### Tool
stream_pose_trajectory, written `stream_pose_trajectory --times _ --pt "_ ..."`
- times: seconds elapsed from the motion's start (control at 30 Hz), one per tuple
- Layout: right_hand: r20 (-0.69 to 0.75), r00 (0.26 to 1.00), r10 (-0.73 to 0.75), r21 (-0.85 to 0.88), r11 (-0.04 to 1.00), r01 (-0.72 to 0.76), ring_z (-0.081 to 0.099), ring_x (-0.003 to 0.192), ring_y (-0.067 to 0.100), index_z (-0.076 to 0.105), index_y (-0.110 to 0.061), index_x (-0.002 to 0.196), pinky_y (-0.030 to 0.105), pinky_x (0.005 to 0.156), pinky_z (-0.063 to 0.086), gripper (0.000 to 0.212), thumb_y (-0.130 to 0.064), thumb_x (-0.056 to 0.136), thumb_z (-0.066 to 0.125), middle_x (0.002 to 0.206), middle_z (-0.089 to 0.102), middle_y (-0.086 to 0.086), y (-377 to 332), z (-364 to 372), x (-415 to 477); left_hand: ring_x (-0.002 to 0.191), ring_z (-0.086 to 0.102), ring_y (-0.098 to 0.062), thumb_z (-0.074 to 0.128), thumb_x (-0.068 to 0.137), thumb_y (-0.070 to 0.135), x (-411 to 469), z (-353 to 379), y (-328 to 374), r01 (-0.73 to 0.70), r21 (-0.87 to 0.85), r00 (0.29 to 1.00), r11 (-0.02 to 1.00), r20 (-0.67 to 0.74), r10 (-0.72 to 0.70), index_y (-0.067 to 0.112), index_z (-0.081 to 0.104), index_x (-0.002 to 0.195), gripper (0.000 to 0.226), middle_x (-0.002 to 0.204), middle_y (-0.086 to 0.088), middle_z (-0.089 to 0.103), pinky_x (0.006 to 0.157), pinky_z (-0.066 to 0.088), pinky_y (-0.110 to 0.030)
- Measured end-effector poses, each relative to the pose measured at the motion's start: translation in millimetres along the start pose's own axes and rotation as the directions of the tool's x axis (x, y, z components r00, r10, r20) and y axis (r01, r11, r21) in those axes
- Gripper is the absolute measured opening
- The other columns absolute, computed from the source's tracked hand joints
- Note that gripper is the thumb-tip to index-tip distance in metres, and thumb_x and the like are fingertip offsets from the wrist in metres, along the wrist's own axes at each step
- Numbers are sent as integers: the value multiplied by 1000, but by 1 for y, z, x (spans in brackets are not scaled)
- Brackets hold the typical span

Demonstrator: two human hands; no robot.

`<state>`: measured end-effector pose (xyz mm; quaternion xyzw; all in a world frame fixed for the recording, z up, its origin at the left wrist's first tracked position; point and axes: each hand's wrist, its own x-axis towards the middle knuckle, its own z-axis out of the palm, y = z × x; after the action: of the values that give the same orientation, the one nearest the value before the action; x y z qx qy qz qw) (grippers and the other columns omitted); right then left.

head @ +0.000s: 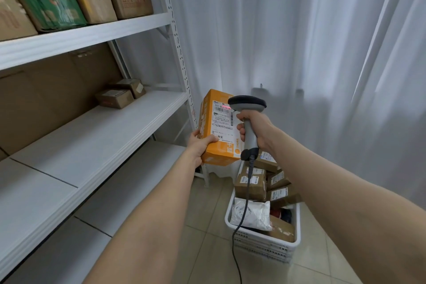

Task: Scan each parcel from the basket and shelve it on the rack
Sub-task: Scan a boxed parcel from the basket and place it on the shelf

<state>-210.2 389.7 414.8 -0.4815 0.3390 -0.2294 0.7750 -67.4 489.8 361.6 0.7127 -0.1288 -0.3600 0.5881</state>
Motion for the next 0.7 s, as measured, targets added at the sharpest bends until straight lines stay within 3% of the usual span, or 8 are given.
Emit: stream_pose_trajectory --times 0.23,0.4,0.6,0.7 --pt "59 997 54 -61 997 -50 46 40 12 55 -6 88 20 42 44 4 -10 87 56 53 53 4 -5 -1 -3 99 53 -25 77 76 19 3 -4 -3 0 -9 1000 1000 -30 -1 28 28 144 85 132 -7 49 72 49 -43" --pt "91 994 66 -80 995 -59 46 39 11 52 -9 87 19 42 44 4 -11 87 55 51 52 2 -11 0 -5 84 52 -19 78 76 20 2 -6 -1 -18 -27 999 999 -51 16 27 28 144 84 131 -7 49 60 46 -36" --pt "128 987 95 -45 995 -90 48 39 11 54 -9 89 19 42 46 5 -13 88 57 51 55 3 -14 2 -6 82 52 -20 77 76 22 -3 -14 3 -8 -41 997 999 -81 4 29 29 143 82 119 -3 50 58 45 -40" --pt "150 985 91 6 996 -93 49 40 10 56 -10 96 20 42 47 8 -12 89 59 53 59 4 -12 10 -4 85 53 -23 77 77 28 -6 -22 6 -4 -50 995 999 -105 -1 28 30 143 81 112 -2 50 68 48 -49"
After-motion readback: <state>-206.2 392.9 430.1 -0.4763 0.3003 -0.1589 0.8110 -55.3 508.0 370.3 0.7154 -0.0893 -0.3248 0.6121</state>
